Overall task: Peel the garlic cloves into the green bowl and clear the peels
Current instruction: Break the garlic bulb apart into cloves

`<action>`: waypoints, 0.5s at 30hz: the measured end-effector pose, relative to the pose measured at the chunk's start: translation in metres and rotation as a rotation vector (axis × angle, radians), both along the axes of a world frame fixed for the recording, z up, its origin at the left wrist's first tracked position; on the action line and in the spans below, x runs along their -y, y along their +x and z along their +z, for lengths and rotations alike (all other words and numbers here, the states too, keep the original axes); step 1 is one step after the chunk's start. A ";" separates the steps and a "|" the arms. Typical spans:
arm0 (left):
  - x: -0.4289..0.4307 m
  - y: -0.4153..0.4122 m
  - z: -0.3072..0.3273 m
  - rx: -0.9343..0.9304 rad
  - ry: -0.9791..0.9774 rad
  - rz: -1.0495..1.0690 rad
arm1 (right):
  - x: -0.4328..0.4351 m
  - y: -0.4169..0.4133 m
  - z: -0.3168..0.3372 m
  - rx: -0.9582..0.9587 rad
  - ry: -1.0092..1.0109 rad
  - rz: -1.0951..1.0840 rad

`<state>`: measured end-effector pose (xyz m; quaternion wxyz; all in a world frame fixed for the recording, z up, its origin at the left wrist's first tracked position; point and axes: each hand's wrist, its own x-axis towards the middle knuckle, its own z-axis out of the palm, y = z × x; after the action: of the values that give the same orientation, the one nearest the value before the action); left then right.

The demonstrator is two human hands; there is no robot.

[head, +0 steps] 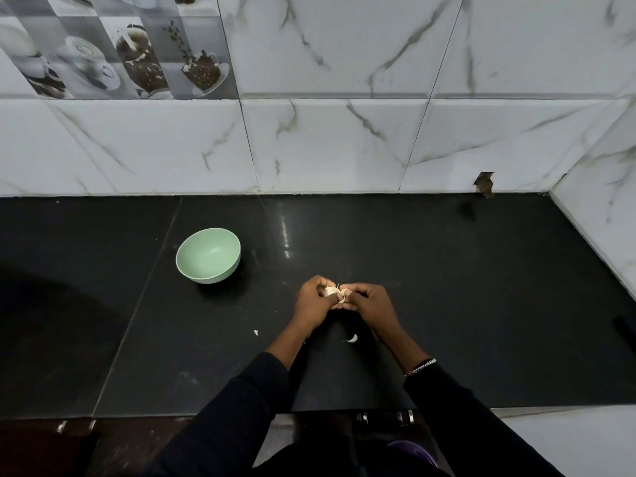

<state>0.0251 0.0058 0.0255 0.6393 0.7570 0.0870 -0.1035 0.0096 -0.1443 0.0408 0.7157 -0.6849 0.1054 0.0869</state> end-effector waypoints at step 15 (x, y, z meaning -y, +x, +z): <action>0.000 0.002 0.001 -0.065 -0.027 -0.143 | 0.008 0.004 -0.010 -0.042 -0.066 0.023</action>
<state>0.0269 0.0055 0.0263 0.6373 0.7487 0.0520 -0.1749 0.0133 -0.1527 0.0303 0.6893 -0.7073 0.1154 0.1059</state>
